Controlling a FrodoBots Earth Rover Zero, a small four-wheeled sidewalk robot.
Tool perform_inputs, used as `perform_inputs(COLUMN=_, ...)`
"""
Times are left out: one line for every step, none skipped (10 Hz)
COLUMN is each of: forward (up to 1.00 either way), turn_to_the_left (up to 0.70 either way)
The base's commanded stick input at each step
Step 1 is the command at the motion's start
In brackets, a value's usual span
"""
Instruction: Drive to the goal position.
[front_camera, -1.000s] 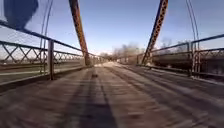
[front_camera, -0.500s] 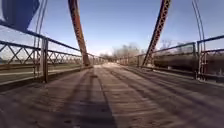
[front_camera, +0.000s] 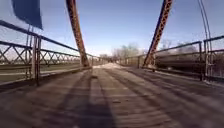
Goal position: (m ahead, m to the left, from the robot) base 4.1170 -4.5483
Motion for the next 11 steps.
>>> perform_inputs(forward=0.70, turn_to_the_left=0.00)
perform_inputs(forward=0.70, turn_to_the_left=0.00)
perform_inputs(forward=0.70, turn_to_the_left=0.00)
perform_inputs(forward=0.70, turn_to_the_left=0.00)
perform_inputs(forward=0.70, turn_to_the_left=0.00)
perform_inputs(forward=0.70, turn_to_the_left=0.00)
perform_inputs(forward=0.70, turn_to_the_left=0.00)
perform_inputs(forward=0.70, turn_to_the_left=0.00)
perform_inputs(forward=0.70, turn_to_the_left=0.00)
perform_inputs(forward=0.70, turn_to_the_left=0.00)
perform_inputs(forward=0.70, turn_to_the_left=0.00)
